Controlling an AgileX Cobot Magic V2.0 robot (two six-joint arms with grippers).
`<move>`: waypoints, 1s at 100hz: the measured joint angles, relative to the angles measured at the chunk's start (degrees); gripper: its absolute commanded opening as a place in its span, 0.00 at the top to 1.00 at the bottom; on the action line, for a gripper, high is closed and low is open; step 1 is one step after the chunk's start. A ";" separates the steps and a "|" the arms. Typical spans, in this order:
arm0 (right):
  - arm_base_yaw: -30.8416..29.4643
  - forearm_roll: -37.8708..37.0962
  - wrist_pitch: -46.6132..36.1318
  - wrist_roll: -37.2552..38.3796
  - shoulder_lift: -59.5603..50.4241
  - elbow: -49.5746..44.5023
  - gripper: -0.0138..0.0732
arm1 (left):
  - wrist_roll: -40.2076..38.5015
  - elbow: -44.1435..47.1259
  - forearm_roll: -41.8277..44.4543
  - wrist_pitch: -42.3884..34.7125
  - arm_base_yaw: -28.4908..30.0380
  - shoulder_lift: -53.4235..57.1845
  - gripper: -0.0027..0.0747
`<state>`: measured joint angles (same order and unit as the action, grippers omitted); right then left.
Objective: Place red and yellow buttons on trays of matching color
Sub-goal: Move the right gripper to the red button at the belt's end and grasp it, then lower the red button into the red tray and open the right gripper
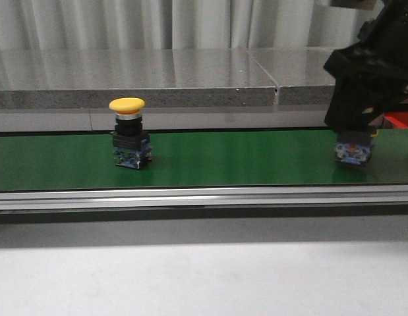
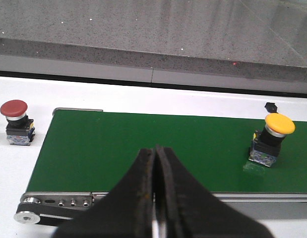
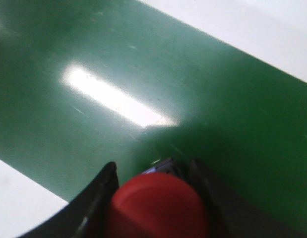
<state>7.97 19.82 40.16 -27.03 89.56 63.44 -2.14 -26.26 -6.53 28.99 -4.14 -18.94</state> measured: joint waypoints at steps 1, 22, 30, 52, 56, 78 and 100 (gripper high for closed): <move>-0.13 0.00 0.25 0.00 0.00 0.28 0.68 | 0.00 0.00 0.00 0.00 0.00 0.00 0.99; -8.78 0.00 4.75 0.00 0.50 9.95 0.69 | 0.00 0.00 0.00 0.00 0.00 0.00 0.99; -13.96 0.00 5.13 0.00 1.30 13.11 0.69 | 0.00 0.00 0.00 0.00 0.00 0.00 0.99; -26.24 -0.11 5.38 -0.04 6.30 21.77 0.69 | 0.00 0.00 0.00 0.00 0.00 0.00 0.99; -27.71 -0.11 5.38 -0.04 7.59 23.55 0.69 | 0.00 0.00 0.00 0.00 0.00 0.00 0.99; -29.85 -0.22 5.38 -0.04 16.28 32.47 0.69 | 0.00 0.00 0.00 0.00 0.00 0.00 0.99; -29.85 -0.22 5.38 -0.13 28.00 41.89 0.69 | 0.00 0.00 0.00 0.00 0.00 0.00 0.99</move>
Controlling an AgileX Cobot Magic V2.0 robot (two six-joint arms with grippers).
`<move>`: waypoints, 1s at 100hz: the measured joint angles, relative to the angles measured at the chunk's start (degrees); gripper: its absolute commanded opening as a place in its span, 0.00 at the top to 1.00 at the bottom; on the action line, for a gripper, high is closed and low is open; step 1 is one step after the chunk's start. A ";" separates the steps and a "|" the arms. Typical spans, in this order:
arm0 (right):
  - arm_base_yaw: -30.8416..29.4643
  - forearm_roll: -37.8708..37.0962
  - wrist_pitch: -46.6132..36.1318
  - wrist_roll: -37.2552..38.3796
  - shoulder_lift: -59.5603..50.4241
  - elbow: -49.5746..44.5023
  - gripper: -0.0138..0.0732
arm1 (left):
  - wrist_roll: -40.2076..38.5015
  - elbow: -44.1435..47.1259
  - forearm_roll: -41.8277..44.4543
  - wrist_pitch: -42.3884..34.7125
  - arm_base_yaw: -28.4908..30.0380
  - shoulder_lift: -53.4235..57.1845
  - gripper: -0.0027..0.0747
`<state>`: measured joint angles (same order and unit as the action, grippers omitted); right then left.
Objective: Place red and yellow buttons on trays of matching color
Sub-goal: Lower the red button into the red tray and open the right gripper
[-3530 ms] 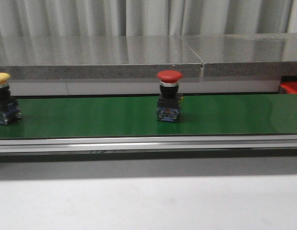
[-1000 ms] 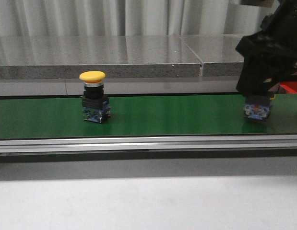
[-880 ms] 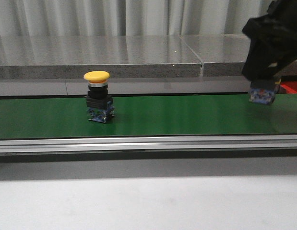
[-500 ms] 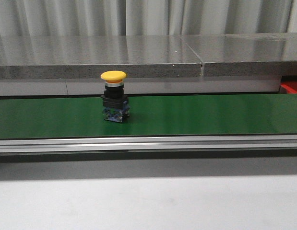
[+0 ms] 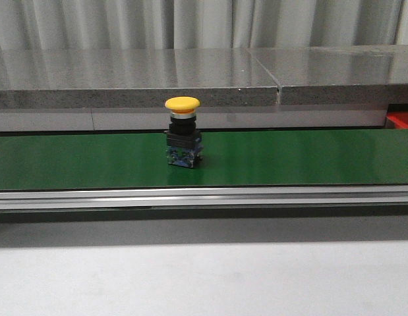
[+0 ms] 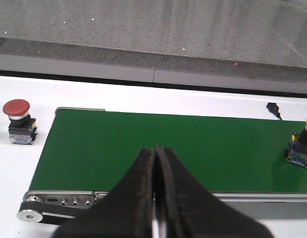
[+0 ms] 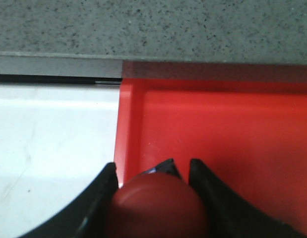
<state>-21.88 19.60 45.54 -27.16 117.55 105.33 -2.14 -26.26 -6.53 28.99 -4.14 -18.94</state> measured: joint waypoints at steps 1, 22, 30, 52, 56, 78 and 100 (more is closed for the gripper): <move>0.00 0.00 0.00 0.00 0.75 0.55 0.69 | 0.00 0.00 0.00 0.00 0.00 0.00 0.99; 0.00 0.00 0.13 0.00 9.83 6.88 0.69 | 0.00 0.00 0.00 0.00 0.00 0.00 0.99; 0.00 0.00 0.13 0.00 11.68 7.86 0.69 | 0.00 0.00 0.00 0.00 0.00 0.00 0.99; 0.00 0.00 -0.72 0.00 14.68 8.45 0.69 | 0.00 0.00 0.00 0.00 0.00 0.00 0.99; 0.00 0.00 -0.86 0.00 15.00 8.45 0.69 | 0.00 0.00 0.00 0.00 0.00 0.00 0.99; 0.00 0.23 -1.26 -0.04 15.73 8.49 0.51 | 0.00 0.00 0.00 0.00 0.00 0.00 0.99; 0.00 0.23 -1.36 -0.14 15.73 8.58 0.14 | 0.00 0.00 0.00 0.00 0.00 0.00 0.99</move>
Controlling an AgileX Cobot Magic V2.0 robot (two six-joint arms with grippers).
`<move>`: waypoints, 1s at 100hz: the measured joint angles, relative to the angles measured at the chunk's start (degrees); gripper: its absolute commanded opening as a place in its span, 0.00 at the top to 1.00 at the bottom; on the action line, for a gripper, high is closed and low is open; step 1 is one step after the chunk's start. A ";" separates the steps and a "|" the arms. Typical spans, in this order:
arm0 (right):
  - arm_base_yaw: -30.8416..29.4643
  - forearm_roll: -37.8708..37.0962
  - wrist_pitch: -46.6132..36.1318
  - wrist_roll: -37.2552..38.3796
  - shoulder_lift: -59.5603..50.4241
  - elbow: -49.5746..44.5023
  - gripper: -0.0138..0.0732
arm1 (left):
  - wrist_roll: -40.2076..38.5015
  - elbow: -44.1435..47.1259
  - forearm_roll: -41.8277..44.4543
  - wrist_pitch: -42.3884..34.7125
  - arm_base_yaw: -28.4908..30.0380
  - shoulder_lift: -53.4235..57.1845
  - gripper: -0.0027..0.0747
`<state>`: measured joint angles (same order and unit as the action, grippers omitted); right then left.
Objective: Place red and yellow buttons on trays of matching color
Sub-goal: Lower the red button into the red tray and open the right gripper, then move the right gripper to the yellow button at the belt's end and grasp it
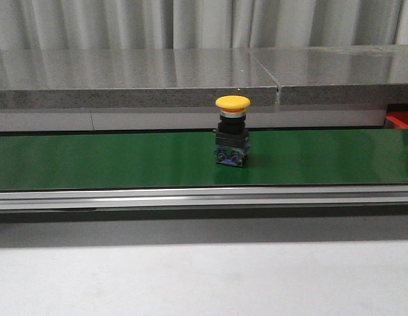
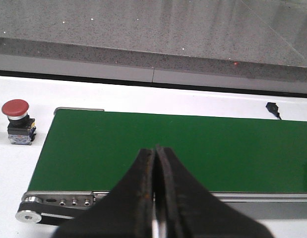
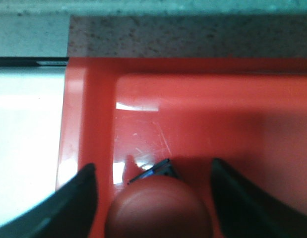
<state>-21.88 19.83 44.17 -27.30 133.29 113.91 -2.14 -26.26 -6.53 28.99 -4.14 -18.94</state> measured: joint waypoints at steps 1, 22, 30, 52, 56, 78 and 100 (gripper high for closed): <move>0.00 0.00 0.10 0.00 0.00 0.13 0.14 | 0.00 0.00 0.00 0.00 0.00 0.00 0.99; 0.00 0.61 1.33 0.00 -1.47 2.60 0.13 | 0.00 0.00 0.00 0.00 0.00 0.00 0.99; 0.00 1.06 2.30 0.00 -3.11 3.70 0.13 | 0.00 0.00 0.00 0.00 0.00 0.00 0.99; 0.00 1.28 9.15 0.00 -10.35 4.82 0.13 | 0.00 0.00 0.00 0.00 0.00 0.00 0.99; 0.00 1.30 10.68 0.00 -11.50 4.82 0.13 | 0.00 0.00 0.00 0.00 0.00 0.00 0.99; 0.86 1.52 18.32 0.00 -18.44 4.82 0.13 | 0.00 0.00 0.00 0.00 0.00 0.00 0.99; 3.58 1.52 25.36 0.00 -22.95 4.82 0.13 | 0.00 0.00 0.00 0.00 0.00 0.00 0.99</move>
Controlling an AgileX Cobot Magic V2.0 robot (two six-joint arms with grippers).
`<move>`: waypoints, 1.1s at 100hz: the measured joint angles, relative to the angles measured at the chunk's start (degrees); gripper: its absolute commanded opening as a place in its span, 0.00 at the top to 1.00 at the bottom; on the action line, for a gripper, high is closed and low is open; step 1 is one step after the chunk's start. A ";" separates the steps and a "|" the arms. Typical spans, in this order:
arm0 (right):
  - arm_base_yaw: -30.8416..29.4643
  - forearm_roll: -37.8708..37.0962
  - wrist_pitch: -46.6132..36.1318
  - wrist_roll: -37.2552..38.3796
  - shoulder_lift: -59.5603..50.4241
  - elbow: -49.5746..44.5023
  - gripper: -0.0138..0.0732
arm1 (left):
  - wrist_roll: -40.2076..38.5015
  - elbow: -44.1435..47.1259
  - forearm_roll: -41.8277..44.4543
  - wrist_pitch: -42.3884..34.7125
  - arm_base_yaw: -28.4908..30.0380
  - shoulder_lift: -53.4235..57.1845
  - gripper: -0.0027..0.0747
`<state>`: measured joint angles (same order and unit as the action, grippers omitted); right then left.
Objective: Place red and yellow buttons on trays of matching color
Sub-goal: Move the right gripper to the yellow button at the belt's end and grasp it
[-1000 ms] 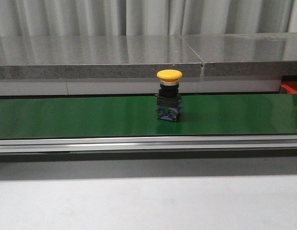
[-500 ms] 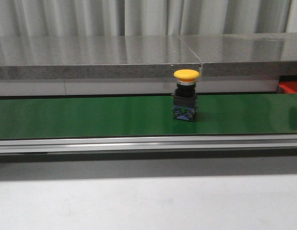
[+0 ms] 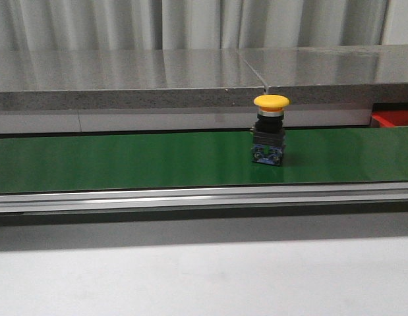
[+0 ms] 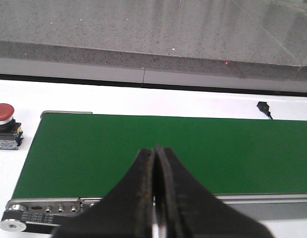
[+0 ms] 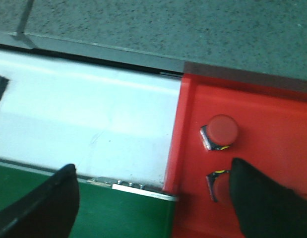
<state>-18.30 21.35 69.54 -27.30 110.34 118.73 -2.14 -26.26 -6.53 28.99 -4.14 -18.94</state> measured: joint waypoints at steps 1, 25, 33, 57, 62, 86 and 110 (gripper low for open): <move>0.25 0.00 0.29 0.00 -0.33 0.00 0.13 | 0.00 0.00 0.00 0.00 0.00 0.00 0.99; 4.53 0.00 0.84 0.00 -8.43 -8.27 0.13 | 0.00 0.00 0.00 0.00 0.00 0.00 0.99; 5.94 0.11 -0.73 0.00 -11.75 -13.56 0.13 | 0.00 0.00 0.00 0.00 0.00 0.00 0.99; 7.44 -1.43 -7.75 0.00 -25.15 -32.29 0.13 | 0.00 0.00 0.00 0.00 0.00 0.00 0.99; 7.44 -2.26 -8.46 0.00 -27.95 -36.31 0.13 | 0.00 0.00 0.00 0.00 0.00 0.00 0.99; 7.44 -3.55 -8.79 0.00 -36.94 -50.67 0.13 | 0.00 0.00 0.00 0.00 0.00 0.00 0.99; 9.80 -3.91 -12.77 -0.55 -38.35 -61.18 0.13 | 0.00 0.00 0.00 0.00 0.00 0.00 0.99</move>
<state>-8.50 17.45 56.77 -27.85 71.99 57.55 -2.14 -26.26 -6.53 28.99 -4.14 -18.94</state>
